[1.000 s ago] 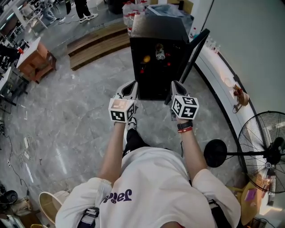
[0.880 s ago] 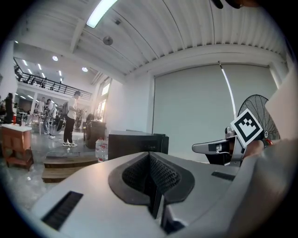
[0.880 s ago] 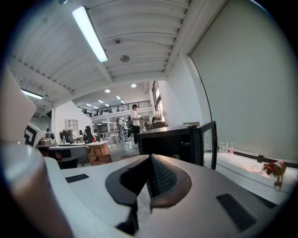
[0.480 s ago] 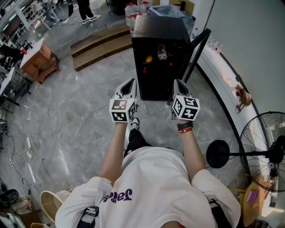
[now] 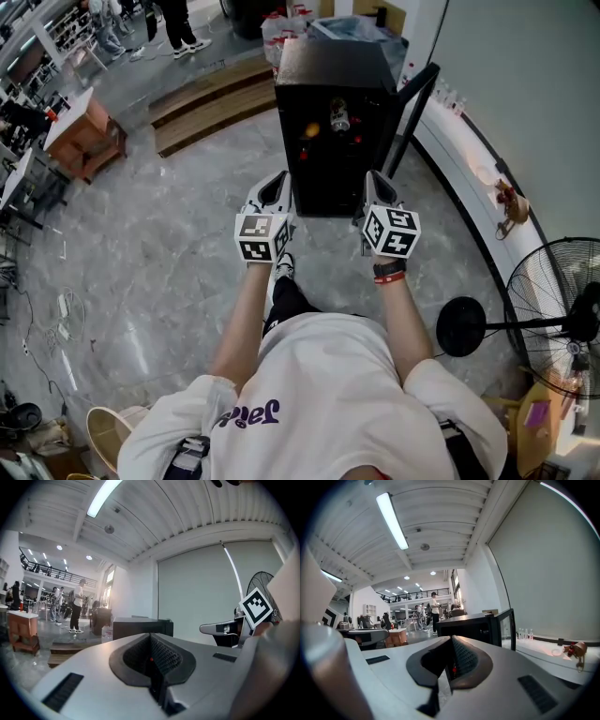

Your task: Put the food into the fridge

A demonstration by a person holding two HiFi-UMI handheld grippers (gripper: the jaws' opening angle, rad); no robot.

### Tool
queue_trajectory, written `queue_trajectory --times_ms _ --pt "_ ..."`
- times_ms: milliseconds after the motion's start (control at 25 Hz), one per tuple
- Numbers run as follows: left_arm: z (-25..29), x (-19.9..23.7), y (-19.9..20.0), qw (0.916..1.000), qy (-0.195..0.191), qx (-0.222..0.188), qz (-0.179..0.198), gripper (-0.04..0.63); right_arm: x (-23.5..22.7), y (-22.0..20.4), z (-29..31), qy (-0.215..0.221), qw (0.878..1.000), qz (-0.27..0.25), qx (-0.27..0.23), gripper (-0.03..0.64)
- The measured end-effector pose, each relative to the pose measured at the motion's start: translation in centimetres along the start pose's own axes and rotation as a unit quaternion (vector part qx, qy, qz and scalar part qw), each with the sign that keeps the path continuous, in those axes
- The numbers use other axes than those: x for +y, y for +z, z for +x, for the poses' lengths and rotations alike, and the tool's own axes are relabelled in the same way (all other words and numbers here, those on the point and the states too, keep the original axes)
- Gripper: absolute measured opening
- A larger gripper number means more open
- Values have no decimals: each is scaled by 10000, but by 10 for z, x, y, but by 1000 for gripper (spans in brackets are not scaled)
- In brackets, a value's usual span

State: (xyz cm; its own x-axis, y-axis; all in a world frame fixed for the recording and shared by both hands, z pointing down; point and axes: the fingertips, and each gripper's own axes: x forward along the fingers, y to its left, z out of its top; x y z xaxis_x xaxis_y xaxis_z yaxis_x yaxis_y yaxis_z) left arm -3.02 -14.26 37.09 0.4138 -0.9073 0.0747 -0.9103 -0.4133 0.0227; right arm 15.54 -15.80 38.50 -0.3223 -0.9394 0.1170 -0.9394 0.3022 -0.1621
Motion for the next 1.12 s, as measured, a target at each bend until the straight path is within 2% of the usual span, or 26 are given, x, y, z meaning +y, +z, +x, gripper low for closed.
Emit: queue_trajectory --times_ms 400,1120 --pt "2 -12 2 10000 -93 -10 21 17 -9 -2 -8 -66 10000 -18 31 14" --pt "-2 -10 0 10000 -77 -14 20 17 -7 -5 -10 -84 9999 -71 41 14"
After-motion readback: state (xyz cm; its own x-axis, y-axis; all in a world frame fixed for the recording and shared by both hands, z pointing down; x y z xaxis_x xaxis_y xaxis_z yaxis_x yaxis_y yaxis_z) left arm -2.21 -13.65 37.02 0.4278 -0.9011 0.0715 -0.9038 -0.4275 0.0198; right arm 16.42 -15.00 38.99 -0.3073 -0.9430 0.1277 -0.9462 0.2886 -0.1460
